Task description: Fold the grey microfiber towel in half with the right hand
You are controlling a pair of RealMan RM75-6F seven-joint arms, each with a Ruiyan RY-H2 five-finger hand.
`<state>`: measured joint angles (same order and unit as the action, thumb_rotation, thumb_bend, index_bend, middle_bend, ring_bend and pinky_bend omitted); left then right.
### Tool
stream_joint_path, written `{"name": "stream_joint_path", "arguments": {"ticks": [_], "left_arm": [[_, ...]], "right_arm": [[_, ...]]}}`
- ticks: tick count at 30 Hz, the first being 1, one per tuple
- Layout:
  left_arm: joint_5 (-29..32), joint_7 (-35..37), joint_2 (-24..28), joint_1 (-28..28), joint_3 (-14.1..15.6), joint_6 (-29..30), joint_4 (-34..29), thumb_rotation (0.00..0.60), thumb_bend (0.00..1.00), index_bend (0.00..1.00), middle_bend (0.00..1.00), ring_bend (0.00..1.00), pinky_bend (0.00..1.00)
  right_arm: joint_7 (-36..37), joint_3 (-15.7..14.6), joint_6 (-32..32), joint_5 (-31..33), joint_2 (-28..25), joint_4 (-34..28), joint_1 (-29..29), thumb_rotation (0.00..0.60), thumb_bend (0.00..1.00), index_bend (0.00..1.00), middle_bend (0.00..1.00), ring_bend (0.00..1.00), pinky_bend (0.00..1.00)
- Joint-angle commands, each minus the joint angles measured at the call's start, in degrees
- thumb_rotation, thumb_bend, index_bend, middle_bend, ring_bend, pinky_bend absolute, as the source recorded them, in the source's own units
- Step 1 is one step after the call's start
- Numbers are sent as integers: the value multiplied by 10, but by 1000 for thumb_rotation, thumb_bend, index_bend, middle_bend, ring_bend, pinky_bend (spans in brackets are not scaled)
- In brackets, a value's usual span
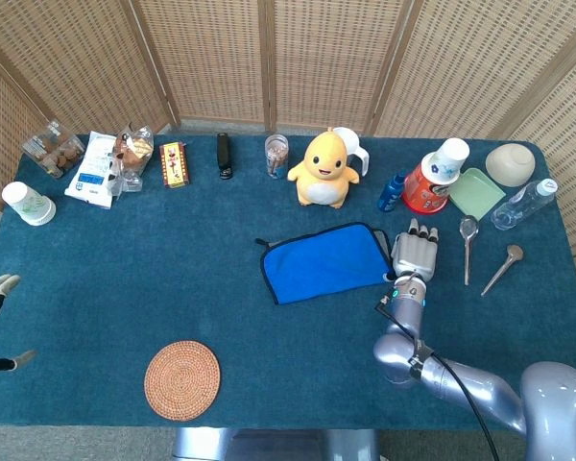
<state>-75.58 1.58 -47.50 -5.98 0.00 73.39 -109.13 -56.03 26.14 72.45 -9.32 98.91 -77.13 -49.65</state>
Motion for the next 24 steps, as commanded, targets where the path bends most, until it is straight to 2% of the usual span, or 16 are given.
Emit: {"name": "stream_joint_path", "arguments": {"ticks": [1,4,7,11,16,24], "left_arm": [[1,1,1,0,-1,0,1,600,103,0,0,0,0],[2,4,2,0,-1,-1,1,600,104,0,0,0,0],[4,5,2,-1,-2,-3,2,600,102,0,0,0,0],[4,3,2,0,-2,0,2,600,103,0,0,0,0],[3,0,1,0,-1,0,0,600,103,0,0,0,0],[-11,13,6,4,2,5,0,600,102,0,0,0,0]], "right_arm": [[-3,3,-2,5,1,2,-2,600,147,524,0,0,71],[4,0,-2,-7,-3,-8,0,600,168,535,0,0,71],[22,-5,-6,-29,-18,-40,11,598,107,464,0,0,71],[34,-24,-9,-73,-46,-87,21,523,44,363,0,0,71],[68,-35,-20,-109,-64,-122,34,488,7,282,0,0,78],[118,-49,-26,-158,-72,-156,44,521,0,281,0,0,84]]}}
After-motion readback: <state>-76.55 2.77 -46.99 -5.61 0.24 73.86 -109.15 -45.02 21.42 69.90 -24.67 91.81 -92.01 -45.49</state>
